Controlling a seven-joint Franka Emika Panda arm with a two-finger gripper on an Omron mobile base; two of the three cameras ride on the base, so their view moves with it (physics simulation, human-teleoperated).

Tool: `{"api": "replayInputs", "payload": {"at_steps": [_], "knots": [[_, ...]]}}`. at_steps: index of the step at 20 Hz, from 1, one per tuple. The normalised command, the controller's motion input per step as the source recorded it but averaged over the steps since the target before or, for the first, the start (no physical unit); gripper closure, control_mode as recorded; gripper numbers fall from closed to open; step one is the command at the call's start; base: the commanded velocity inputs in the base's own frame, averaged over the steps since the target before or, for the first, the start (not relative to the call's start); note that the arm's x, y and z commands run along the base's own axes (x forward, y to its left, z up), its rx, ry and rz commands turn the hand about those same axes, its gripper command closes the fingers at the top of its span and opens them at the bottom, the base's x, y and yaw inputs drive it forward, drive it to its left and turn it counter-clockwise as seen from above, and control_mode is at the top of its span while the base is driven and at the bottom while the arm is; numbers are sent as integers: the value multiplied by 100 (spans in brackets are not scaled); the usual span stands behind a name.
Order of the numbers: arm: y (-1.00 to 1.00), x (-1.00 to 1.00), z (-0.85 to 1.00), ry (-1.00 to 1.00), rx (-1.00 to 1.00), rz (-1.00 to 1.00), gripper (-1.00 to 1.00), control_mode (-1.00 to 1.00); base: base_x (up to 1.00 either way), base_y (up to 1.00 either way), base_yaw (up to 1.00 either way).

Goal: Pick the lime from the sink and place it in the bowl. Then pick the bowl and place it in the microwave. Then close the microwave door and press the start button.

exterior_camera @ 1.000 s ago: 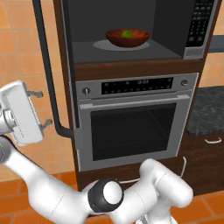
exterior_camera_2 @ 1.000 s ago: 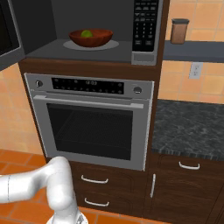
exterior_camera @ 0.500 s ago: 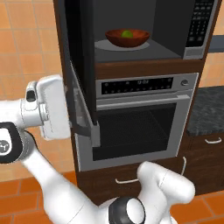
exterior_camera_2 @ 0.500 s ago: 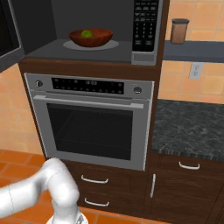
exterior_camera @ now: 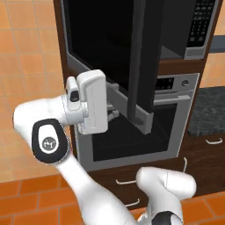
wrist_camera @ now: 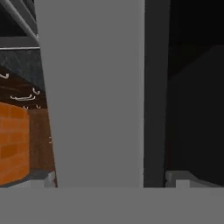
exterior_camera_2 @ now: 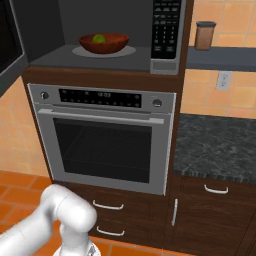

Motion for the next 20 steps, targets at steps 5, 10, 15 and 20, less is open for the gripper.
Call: {"api": "replayInputs", "payload": {"at_steps": [5,10,15,20], "knots": [[-100,-29,48,-6,0,19,-100,-100,0,0,0],[-100,0,63,1,0,17,-100,-100,0,0,0],[-100,4,54,11,2,21,-100,-100,0,0,0],[-88,14,24,26,0,34,-100,-100,0,0,0]]}}
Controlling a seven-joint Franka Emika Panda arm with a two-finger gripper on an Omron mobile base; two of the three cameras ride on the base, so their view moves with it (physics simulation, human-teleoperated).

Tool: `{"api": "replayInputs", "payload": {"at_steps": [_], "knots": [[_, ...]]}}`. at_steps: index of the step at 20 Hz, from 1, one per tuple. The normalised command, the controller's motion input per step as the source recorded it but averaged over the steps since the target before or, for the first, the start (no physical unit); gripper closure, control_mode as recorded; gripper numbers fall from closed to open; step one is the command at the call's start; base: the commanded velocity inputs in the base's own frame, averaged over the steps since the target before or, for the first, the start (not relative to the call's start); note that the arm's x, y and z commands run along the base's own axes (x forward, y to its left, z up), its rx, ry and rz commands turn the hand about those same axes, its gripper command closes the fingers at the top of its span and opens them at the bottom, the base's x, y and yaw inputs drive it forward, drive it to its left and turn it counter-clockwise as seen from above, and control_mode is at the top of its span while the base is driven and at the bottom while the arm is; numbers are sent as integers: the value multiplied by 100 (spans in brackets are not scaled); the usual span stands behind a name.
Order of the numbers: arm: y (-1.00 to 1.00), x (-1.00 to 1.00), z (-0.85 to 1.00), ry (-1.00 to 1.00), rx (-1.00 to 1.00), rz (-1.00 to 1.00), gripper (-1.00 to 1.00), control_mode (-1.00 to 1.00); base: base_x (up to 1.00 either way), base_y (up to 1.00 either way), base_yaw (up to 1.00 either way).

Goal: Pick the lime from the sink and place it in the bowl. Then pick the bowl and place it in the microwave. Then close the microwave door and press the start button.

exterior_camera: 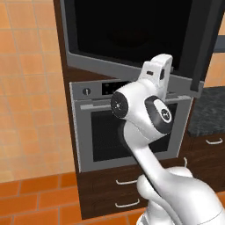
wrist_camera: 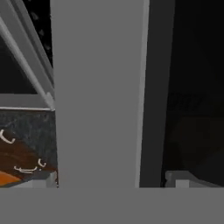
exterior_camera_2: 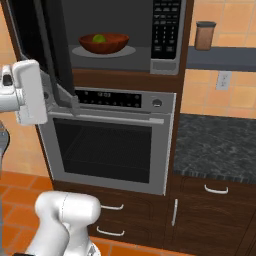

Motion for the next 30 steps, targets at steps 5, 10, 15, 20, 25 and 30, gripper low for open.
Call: {"api": "replayInputs", "payload": {"at_steps": [5,10,15,20,25,30], "knots": [[-70,16,33,28,0,40,-100,-100,0,0,0],[-55,30,22,41,0,38,-100,-100,0,0,0],[-52,99,-10,40,0,23,-100,-100,0,0,0],[-34,100,-30,16,0,10,-100,-100,0,0,0],[-30,100,-29,0,0,6,-100,-100,0,0,0],[-21,100,-7,0,0,2,-100,-100,0,0,0]]}}
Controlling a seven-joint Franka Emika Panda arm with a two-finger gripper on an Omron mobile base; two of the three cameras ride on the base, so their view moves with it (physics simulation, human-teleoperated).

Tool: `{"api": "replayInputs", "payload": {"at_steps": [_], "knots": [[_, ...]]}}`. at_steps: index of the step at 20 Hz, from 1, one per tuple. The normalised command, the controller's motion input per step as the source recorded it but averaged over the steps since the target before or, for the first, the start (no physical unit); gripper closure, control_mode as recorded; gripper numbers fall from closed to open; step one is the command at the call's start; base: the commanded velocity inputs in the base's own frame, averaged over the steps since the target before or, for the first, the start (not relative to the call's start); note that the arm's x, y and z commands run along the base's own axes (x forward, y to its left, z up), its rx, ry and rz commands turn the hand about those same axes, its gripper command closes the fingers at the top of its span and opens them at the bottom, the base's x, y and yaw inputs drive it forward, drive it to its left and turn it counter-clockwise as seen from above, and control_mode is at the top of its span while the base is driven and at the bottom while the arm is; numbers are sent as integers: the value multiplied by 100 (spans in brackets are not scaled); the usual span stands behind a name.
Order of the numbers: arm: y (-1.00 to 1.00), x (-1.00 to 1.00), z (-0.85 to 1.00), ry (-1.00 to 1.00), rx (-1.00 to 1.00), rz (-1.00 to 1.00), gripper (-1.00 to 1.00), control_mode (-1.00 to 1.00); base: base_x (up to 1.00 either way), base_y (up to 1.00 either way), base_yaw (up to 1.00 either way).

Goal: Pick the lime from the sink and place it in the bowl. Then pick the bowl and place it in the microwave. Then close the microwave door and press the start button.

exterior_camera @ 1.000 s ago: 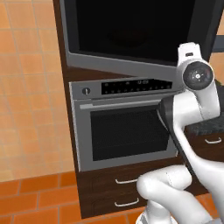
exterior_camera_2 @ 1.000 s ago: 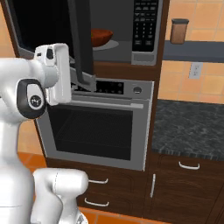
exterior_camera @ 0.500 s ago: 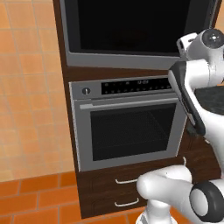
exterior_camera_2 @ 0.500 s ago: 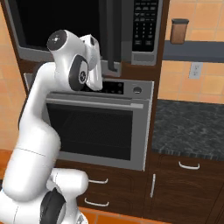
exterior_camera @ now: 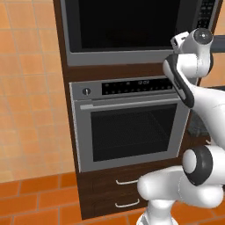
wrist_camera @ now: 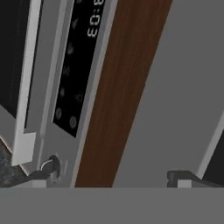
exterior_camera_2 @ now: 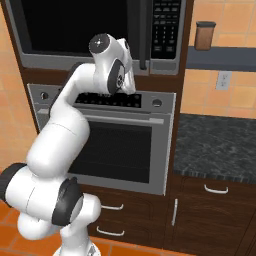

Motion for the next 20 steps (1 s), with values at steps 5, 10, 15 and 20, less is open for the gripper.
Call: {"api": "replayInputs", "payload": {"at_steps": [5,10,15,20], "knots": [[-5,100,0,0,0,0,-100,-100,0,0,0],[-5,43,-11,-4,0,1,-100,-100,0,0,0],[0,-98,4,-21,5,4,-100,-100,0,0,0],[-32,-88,19,-15,31,6,-100,-100,0,0,0]]}}
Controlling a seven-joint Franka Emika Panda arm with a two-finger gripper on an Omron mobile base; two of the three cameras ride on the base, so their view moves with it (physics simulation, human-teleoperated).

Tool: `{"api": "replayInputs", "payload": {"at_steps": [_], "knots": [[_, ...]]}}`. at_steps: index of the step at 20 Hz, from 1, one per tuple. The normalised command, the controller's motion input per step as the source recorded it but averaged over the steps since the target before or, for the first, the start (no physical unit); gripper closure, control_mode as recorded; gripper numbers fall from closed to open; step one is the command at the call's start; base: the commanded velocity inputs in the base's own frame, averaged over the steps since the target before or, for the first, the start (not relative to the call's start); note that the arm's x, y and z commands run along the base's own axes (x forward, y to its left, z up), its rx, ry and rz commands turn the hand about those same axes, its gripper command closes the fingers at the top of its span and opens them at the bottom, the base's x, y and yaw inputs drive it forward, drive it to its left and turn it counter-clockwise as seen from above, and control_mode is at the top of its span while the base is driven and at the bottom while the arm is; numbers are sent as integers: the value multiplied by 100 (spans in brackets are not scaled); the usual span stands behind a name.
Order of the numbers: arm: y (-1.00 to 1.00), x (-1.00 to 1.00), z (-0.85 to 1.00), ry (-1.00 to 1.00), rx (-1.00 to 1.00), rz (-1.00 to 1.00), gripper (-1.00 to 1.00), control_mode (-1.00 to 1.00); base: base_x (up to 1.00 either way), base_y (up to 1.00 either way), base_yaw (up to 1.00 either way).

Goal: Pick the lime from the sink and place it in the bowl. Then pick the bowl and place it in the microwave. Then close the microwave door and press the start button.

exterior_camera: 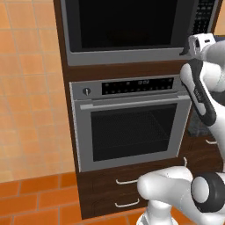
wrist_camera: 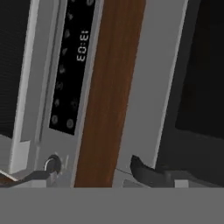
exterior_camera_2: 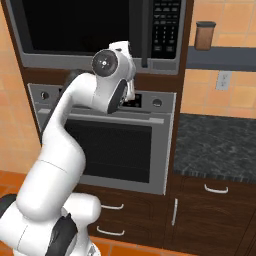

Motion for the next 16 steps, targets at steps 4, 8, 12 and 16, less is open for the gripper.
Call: {"api": "replayInputs", "payload": {"at_steps": [4,8,12,16], "knots": [[-93,-19,37,-13,34,5,-100,-100,0,0,0],[-54,1,50,-19,12,13,100,-100,0,0,0],[-1,29,23,-24,2,13,100,-100,0,0,0],[8,46,16,-23,0,0,100,-100,0,0,0]]}}
